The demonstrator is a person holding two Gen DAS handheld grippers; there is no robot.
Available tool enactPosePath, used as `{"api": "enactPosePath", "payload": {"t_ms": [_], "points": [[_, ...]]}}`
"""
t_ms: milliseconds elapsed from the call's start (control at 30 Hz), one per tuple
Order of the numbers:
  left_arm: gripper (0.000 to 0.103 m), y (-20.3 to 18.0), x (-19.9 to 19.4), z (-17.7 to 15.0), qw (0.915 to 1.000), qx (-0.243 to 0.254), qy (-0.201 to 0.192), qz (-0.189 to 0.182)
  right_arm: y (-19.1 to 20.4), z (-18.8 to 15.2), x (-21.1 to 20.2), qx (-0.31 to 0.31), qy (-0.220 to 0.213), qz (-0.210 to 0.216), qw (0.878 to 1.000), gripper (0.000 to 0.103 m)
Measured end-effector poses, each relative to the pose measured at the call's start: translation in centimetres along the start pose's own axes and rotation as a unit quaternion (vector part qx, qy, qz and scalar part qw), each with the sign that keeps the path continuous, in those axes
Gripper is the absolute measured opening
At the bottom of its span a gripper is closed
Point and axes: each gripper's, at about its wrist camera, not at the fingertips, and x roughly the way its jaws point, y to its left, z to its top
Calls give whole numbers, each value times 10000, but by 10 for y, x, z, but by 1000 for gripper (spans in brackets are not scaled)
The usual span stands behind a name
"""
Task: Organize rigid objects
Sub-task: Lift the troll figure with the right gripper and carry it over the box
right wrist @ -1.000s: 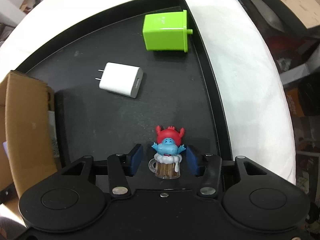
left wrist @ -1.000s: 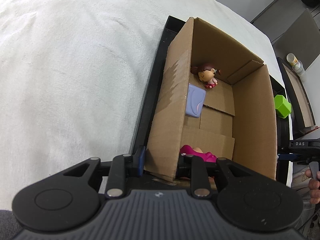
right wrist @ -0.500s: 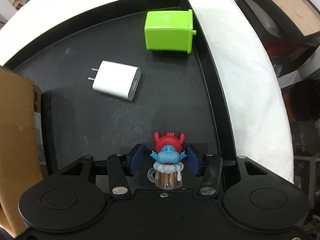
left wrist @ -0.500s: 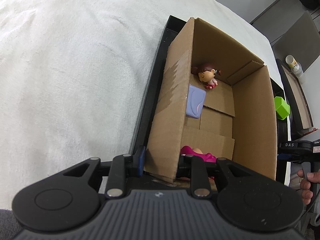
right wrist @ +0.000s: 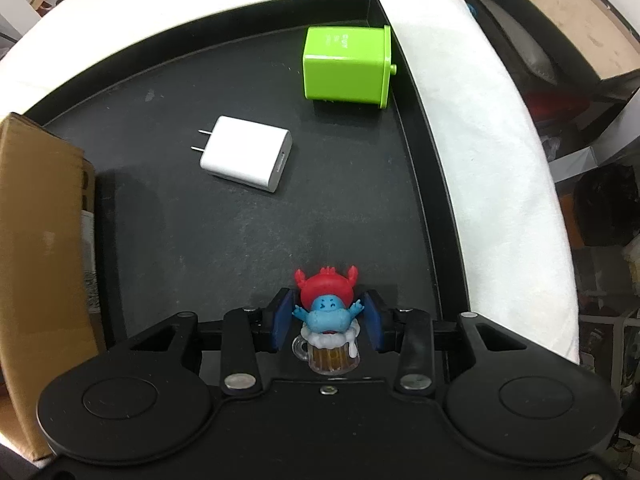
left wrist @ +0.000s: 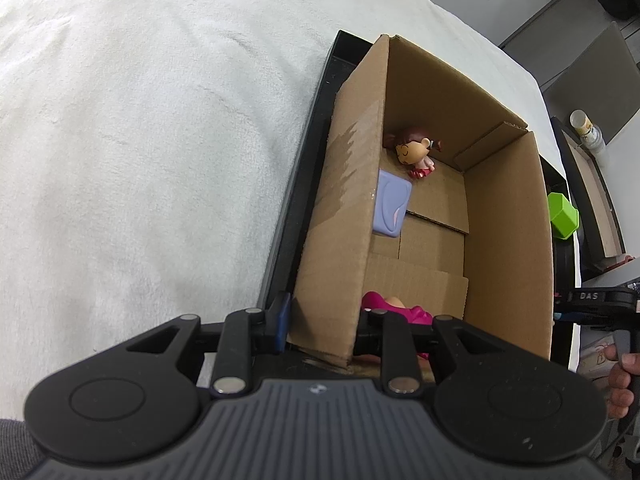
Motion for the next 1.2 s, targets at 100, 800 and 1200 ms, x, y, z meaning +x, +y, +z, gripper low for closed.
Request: {"api": "enactPosePath", "payload": {"t_ms": [100, 800, 1200], "points": [[27, 1, 0, 0, 10000, -2, 0, -26, -4, 1, -14, -4, -102, 38, 9999, 38], [27, 2, -3, 1, 10000, 35, 1, -58, 17, 0, -75, -240, -638, 186, 9975, 38], [27, 8, -7, 0, 9999, -16, -10, -148, 60, 0, -115, -970, -1001, 377, 9895, 38]]}}
